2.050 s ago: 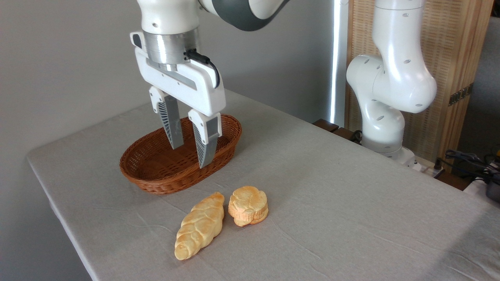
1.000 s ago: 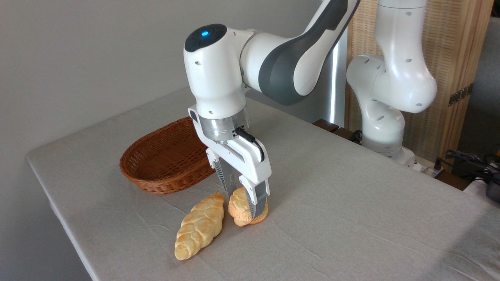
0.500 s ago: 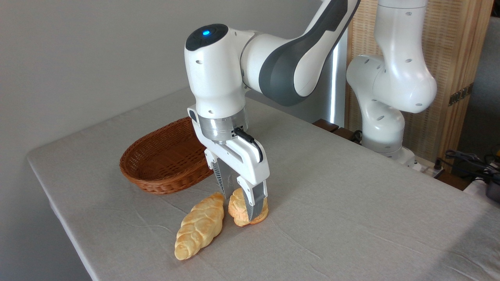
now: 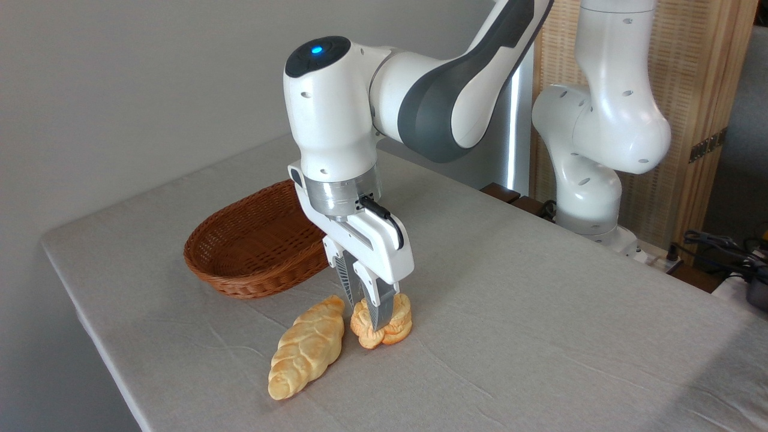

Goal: Put bread into the basket
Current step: 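Lift the roll and carry it over the wicker basket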

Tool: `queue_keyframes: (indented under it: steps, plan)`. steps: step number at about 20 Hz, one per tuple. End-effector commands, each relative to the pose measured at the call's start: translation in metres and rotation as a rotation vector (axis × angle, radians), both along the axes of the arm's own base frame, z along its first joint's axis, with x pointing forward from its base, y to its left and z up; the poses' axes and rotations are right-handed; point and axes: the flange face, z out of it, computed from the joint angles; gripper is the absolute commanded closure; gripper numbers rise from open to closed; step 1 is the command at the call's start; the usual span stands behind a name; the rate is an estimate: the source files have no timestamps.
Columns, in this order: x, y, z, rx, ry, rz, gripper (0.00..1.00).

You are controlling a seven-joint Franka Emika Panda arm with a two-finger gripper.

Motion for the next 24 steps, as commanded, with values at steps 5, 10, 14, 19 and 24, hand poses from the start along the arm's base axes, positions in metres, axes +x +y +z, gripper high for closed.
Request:
queue_keyframes:
  steps: [5, 10, 14, 19, 24]
  plan:
    - [0.001, -0.01, 0.06, -0.039, -0.036, -0.019, 0.55]
    - [0.003, -0.082, 0.089, -0.105, -0.075, -0.028, 0.52]
    - [-0.004, -0.156, 0.106, -0.112, -0.092, 0.02, 0.45]
    - [-0.007, -0.232, 0.078, -0.096, -0.044, -0.001, 0.22]
    - [-0.005, -0.258, 0.043, -0.091, 0.007, 0.039, 0.0]
